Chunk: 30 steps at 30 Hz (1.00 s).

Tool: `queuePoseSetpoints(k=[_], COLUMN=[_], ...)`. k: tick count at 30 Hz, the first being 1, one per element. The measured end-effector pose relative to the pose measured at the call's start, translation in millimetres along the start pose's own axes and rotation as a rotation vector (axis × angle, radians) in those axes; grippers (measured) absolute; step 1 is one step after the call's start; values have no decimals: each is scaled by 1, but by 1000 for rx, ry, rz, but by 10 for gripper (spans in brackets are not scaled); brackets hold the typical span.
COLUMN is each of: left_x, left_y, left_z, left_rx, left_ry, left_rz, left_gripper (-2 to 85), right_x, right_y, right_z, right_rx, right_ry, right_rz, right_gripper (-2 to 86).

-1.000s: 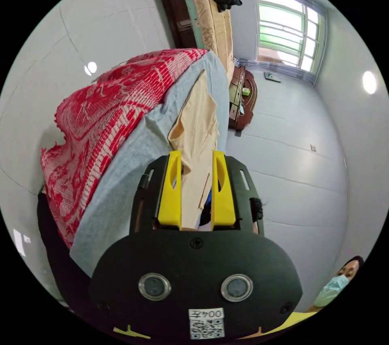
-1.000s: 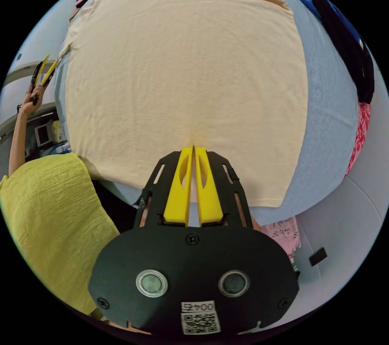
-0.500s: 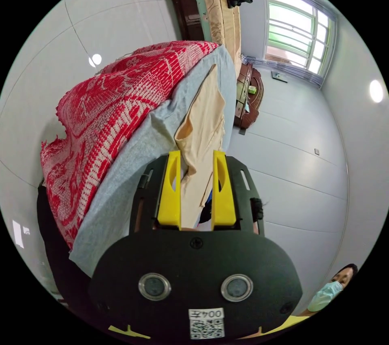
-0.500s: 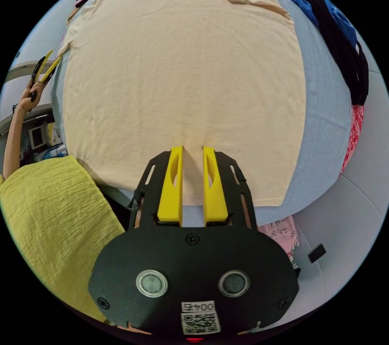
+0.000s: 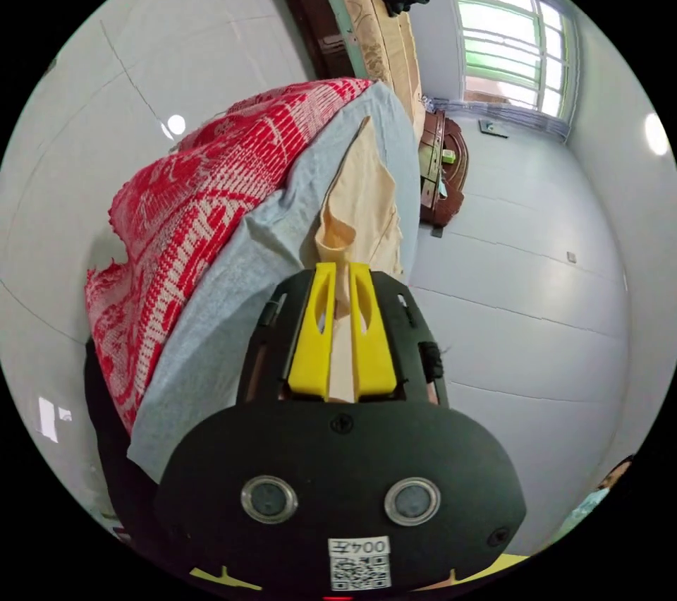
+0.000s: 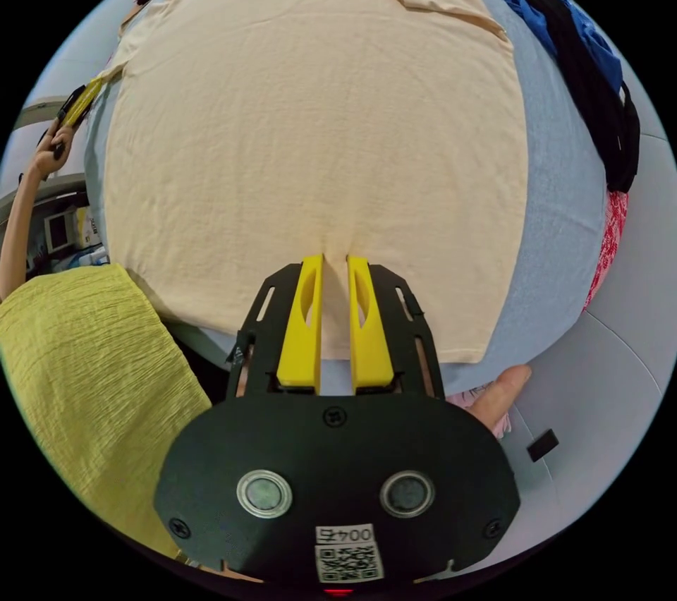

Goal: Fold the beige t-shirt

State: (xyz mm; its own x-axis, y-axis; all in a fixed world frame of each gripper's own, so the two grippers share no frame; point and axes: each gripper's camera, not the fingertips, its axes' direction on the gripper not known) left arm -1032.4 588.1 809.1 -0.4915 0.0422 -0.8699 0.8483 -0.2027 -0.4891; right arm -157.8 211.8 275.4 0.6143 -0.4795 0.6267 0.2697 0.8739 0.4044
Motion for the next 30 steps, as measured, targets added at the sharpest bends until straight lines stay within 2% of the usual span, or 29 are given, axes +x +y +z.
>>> queuePoseSetpoints(k=[6,10,16,19,24,30], left_x=[37,61,119,159,221,213], left_y=[39,70,135,179,291,411], left_z=[31,55,112,150,254,384], left_rx=[59,99,92,62,-92,-328], left_ry=[-128,-151,-223,-330,-600,-905], left_rz=[131,225,526,789,1393,1961], left_gripper=[17,12,9,9,10,13], right_x=[3,2,6,9,11,13], right_y=[-4,-4,3,7,10,18], right_z=[1,3,5,6,9,14], right_rx=[-33,-37,-12,-4,-1,6], right_ry=[-13,-1,-23,-37,-42,-47], right_rz=[22,13,10,23,28,34], right_gripper=[59,59,61,61,61,62])
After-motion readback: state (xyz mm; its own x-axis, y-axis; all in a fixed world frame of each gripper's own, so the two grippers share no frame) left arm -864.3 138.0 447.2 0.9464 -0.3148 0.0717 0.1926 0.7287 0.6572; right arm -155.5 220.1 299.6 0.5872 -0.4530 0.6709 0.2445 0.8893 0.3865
